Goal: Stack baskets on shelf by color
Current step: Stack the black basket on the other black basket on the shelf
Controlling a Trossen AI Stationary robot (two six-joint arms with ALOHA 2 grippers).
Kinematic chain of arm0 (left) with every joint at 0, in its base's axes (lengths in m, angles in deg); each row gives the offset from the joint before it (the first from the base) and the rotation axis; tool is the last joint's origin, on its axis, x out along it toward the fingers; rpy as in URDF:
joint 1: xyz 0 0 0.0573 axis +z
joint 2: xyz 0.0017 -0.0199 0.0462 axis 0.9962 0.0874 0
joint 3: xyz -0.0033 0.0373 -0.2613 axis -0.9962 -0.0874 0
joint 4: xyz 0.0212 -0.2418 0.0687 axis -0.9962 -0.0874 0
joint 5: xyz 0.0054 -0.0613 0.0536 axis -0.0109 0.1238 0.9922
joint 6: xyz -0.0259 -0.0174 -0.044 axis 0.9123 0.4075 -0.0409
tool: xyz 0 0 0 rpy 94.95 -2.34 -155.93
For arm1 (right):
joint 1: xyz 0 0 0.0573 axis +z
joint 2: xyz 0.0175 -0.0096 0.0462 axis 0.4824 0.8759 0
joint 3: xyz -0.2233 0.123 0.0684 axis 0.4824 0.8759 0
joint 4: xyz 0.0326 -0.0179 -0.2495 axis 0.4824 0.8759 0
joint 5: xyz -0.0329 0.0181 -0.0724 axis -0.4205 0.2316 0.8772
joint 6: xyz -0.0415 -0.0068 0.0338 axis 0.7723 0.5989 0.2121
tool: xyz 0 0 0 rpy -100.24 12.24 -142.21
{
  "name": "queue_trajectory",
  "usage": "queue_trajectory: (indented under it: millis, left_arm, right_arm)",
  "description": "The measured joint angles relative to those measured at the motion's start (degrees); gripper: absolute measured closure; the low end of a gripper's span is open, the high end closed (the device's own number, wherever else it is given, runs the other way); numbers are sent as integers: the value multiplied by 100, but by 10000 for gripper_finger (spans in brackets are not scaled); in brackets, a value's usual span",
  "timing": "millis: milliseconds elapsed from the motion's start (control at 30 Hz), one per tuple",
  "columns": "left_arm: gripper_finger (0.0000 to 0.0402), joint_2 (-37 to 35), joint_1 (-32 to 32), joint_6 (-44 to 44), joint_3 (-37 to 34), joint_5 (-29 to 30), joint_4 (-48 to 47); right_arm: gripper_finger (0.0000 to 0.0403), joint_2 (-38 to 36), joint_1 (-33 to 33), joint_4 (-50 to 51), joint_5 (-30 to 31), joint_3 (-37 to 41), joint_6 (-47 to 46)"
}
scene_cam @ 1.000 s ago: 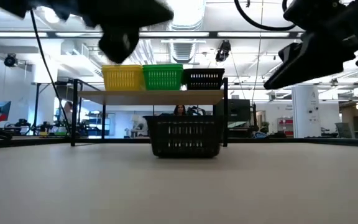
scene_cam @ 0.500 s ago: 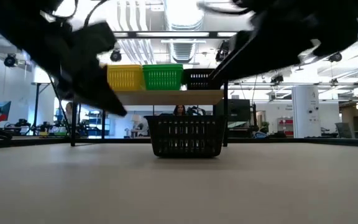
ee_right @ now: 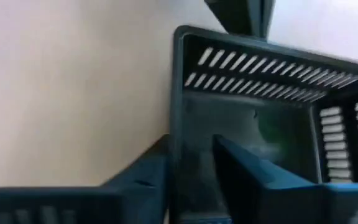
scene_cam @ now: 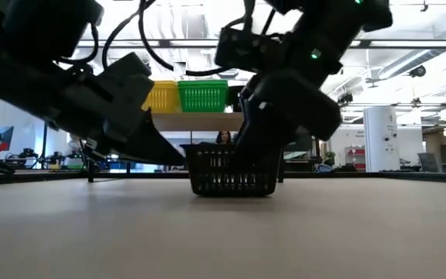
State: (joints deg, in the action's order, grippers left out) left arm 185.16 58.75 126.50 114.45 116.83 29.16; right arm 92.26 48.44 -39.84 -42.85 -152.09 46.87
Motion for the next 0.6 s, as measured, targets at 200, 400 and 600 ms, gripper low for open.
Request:
queue_trajectory:
  millis: [200, 400, 600]
  left_arm:
    - [401, 388, -2, 12, 17, -13, 296]
    - [402, 488, 0, 25, 57, -46, 307]
    - [402, 459, 4, -159, 59, -48, 319]
  right_arm:
    - [386, -719, 113, 365, 26, 446, -23]
    - [393, -2180, 354, 499, 205, 1069, 73]
    - [393, -3646, 151, 499, 668, 1042, 1057]
